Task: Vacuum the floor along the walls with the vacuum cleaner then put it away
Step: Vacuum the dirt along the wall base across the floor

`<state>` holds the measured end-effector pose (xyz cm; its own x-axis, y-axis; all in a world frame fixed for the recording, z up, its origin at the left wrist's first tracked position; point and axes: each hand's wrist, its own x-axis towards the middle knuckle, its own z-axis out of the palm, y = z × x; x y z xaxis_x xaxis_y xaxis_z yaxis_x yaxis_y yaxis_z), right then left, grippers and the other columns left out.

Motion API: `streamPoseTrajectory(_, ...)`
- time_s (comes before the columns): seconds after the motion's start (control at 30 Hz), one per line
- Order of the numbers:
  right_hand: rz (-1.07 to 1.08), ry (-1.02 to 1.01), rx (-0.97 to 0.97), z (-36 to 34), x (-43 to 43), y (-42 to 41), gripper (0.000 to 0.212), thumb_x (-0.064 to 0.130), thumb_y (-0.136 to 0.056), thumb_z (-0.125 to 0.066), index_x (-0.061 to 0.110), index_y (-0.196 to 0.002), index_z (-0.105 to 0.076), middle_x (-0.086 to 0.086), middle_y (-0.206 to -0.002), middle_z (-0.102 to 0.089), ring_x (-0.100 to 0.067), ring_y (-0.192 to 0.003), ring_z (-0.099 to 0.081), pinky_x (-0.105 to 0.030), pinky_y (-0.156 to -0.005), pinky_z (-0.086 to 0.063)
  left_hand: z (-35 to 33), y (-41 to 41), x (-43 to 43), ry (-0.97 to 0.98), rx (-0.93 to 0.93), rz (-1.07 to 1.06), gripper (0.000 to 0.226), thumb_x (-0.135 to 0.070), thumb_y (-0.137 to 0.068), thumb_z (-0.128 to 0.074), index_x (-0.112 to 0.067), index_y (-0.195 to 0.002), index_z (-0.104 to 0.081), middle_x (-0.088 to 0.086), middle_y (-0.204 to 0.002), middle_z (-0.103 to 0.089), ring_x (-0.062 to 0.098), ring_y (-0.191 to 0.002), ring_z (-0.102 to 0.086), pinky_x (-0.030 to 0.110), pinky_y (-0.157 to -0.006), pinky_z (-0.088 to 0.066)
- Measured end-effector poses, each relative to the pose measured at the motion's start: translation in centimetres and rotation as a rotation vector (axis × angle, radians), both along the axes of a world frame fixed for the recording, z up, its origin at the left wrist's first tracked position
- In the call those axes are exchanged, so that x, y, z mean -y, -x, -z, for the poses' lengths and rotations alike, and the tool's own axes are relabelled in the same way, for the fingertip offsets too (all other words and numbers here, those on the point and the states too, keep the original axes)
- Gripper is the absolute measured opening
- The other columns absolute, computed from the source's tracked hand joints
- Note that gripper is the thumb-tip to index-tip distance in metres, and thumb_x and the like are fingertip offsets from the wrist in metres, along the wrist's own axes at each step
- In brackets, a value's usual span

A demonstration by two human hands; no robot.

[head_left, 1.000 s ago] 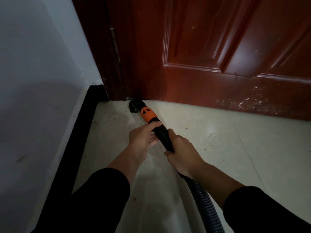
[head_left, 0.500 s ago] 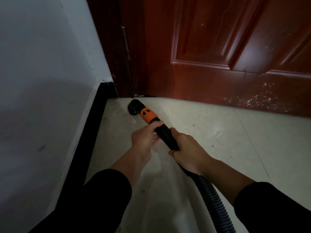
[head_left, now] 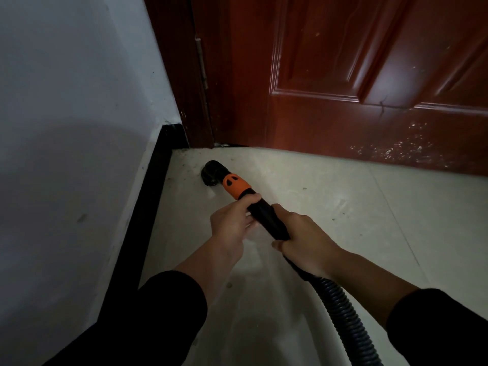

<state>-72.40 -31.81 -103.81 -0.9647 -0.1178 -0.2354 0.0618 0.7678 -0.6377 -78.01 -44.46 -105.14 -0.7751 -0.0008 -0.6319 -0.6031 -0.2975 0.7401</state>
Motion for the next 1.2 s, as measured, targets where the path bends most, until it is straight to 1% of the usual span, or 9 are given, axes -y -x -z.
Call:
streamPoseTrajectory(0.23,-0.028,0.028,-0.008,0.2,0.8,0.0,0.026,0.003,-0.085,-0.058,0.014,-0.104,-0.045,-0.006,-0.078,-0.056,-0.018,-0.063,-0.054,-0.023,-0.052,-0.038,0.0,-0.5,1.1,-0.034,-0.021,-0.025,0.010,-0.012,-0.079,-0.078,-0.009,-0.084,-0.070,0.004,-0.082,-0.074,0.009,-0.064,-0.072,0.017,-0.052,-0.054)
streamPoseTrajectory(0.47,-0.041,0.038,-0.014,0.6,2.1,0.7,0.031,0.003,-0.085,-0.058,0.012,-0.113,-0.045,-0.005,-0.080,-0.055,-0.019,-0.065,-0.055,-0.020,-0.051,-0.037,0.2,0.1,2.4,-0.009,-0.018,-0.041,0.018,-0.012,-0.079,-0.078,-0.006,-0.093,-0.068,0.008,-0.094,-0.072,0.009,-0.064,-0.071,0.018,-0.053,-0.054)
streamPoseTrajectory(0.57,-0.057,0.027,-0.015,0.8,2.7,1.2,0.030,0.002,-0.085,-0.057,0.012,-0.110,-0.044,-0.006,-0.080,-0.055,-0.020,-0.064,-0.054,-0.021,-0.049,-0.037,0.4,0.5,2.9,-0.001,-0.016,-0.062,0.017,-0.011,-0.078,-0.079,-0.007,-0.090,-0.067,0.008,-0.091,-0.071,0.008,-0.060,-0.071,0.018,-0.051,-0.054)
streamPoseTrajectory(0.67,-0.076,0.025,-0.019,1.1,3.4,1.8,0.027,0.001,-0.084,-0.057,0.013,-0.104,-0.043,-0.004,-0.077,-0.053,-0.016,-0.060,-0.051,-0.020,-0.048,-0.036,0.6,0.9,3.6,0.006,-0.007,-0.083,0.022,-0.011,-0.077,-0.080,-0.005,-0.094,-0.068,0.009,-0.090,-0.072,0.008,-0.062,-0.071,0.018,-0.052,-0.054)
streamPoseTrajectory(0.8,-0.102,0.042,-0.013,1.4,4.2,2.3,0.028,0.001,-0.085,-0.057,0.014,-0.105,-0.042,-0.002,-0.077,-0.051,-0.012,-0.060,-0.049,-0.017,-0.048,-0.036,0.9,1.3,4.6,0.001,-0.002,-0.124,0.021,-0.009,-0.075,-0.081,-0.004,-0.091,-0.068,0.007,-0.079,-0.073,0.010,-0.062,-0.072,0.019,-0.052,-0.055)
streamPoseTrajectory(0.97,-0.112,0.057,-0.015,1.6,5.0,2.9,0.028,0.000,-0.085,-0.057,0.009,-0.110,-0.045,0.002,-0.074,-0.047,-0.011,-0.060,-0.046,-0.017,-0.048,-0.034,1.4,1.7,5.4,0.016,-0.024,-0.136,0.029,-0.010,-0.075,-0.080,-0.003,-0.101,-0.068,0.011,-0.090,-0.073,0.011,-0.064,-0.072,0.021,-0.057,-0.058)
streamPoseTrajectory(1.03,-0.113,0.063,-0.018,1.7,5.2,3.0,0.029,0.000,-0.085,-0.057,0.008,-0.111,-0.045,0.003,-0.073,-0.046,-0.009,-0.060,-0.045,-0.016,-0.048,-0.034,1.5,1.8,5.6,0.014,-0.034,-0.132,0.028,-0.011,-0.076,-0.080,-0.004,-0.100,-0.068,0.009,-0.087,-0.073,0.011,-0.065,-0.072,0.021,-0.058,-0.058)
streamPoseTrajectory(1.13,-0.113,0.081,-0.011,1.7,5.3,3.0,0.029,0.000,-0.085,-0.056,0.008,-0.111,-0.046,0.003,-0.073,-0.046,-0.009,-0.060,-0.044,-0.016,-0.047,-0.032,1.7,2.0,5.8,0.008,-0.042,-0.133,0.023,-0.012,-0.075,-0.081,-0.006,-0.094,-0.067,0.003,-0.074,-0.075,0.010,-0.064,-0.072,0.022,-0.058,-0.059)
streamPoseTrajectory(1.2,-0.109,0.088,-0.008,1.7,5.4,3.2,0.027,0.000,-0.085,-0.056,0.007,-0.110,-0.046,0.001,-0.075,-0.047,-0.011,-0.061,-0.045,-0.016,-0.047,-0.032,1.8,2.2,5.8,0.012,-0.039,-0.145,0.022,-0.011,-0.075,-0.081,-0.006,-0.092,-0.068,0.002,-0.073,-0.074,0.011,-0.063,-0.072,0.023,-0.059,-0.059)
